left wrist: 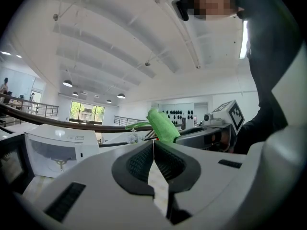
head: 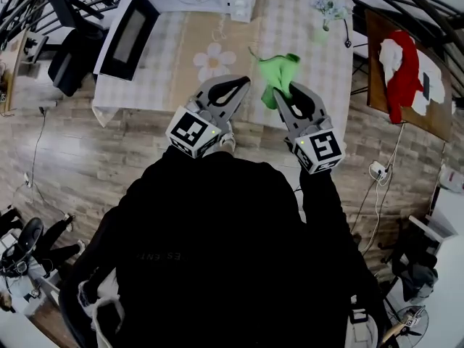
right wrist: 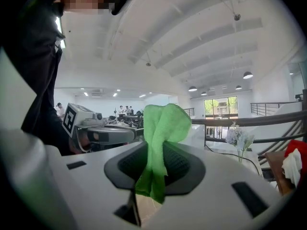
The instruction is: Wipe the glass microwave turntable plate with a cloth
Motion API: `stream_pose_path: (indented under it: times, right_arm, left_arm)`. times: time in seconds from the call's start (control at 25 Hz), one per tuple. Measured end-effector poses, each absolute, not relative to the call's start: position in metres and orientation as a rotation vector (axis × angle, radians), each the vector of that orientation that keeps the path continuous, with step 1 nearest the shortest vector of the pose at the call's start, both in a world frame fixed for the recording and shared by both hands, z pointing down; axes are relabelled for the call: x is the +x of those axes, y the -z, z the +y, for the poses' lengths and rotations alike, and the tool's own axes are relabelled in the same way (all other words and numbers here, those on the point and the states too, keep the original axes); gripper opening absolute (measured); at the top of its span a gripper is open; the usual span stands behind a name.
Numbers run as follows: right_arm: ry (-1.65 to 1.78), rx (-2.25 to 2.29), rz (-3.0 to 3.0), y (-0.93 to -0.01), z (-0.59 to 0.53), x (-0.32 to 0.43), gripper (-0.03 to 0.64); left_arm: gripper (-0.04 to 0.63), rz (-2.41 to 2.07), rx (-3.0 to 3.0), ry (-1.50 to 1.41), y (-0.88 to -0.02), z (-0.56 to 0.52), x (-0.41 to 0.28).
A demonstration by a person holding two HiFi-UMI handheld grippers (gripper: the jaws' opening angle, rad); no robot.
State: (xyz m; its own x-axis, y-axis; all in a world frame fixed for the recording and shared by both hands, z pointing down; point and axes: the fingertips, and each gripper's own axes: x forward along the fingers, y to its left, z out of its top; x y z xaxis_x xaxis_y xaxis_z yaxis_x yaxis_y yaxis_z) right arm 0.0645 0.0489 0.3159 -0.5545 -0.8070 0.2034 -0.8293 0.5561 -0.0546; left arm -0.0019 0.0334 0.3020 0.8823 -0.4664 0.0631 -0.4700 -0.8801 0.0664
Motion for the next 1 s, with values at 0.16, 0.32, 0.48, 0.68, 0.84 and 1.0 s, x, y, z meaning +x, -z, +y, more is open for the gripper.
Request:
stream_pose_path:
  times: [0.16,0.32,0.48,0.68,0.84,1.0]
  right_arm:
    - [-0.244,1.383,-2.577,-0.330,0.010,0.056,0.109]
    - [-0.266,1.384,-2.535,-0.340,-0.020,0.047,0.110]
    - [-0.292,1.381,-2.494,-0.353,-0.042,0.041,0.110]
    - [-0.291,1.335,-2.426,-0.376,-0.065,0.041,0.114]
    - [-0.287,1.246,-2.397,-0.397,-0.086,0.043,0.114]
    - [-0.304,1.131,-2.362,-0.423,-0.105,0.042,0.115]
  left_arm:
    - [0.021,-0.719,2.955,-0.068,-0.308,-0.006,-0.011]
    - [0.021,-0.679,2.957,-0.084,-0.315,-0.032,-0.021]
    - [0.021,-0.656,2.948,-0.104,-0.325,-0.053,-0.030]
    - [0.021,-0.670,2.922,-0.127,-0.338,-0.072,-0.039]
    - [0.021,-0.713,2.884,-0.141,-0.350,-0.086,-0.044]
    - [0.021,-0.771,2.853,-0.146,-0.359,-0.096,-0.048]
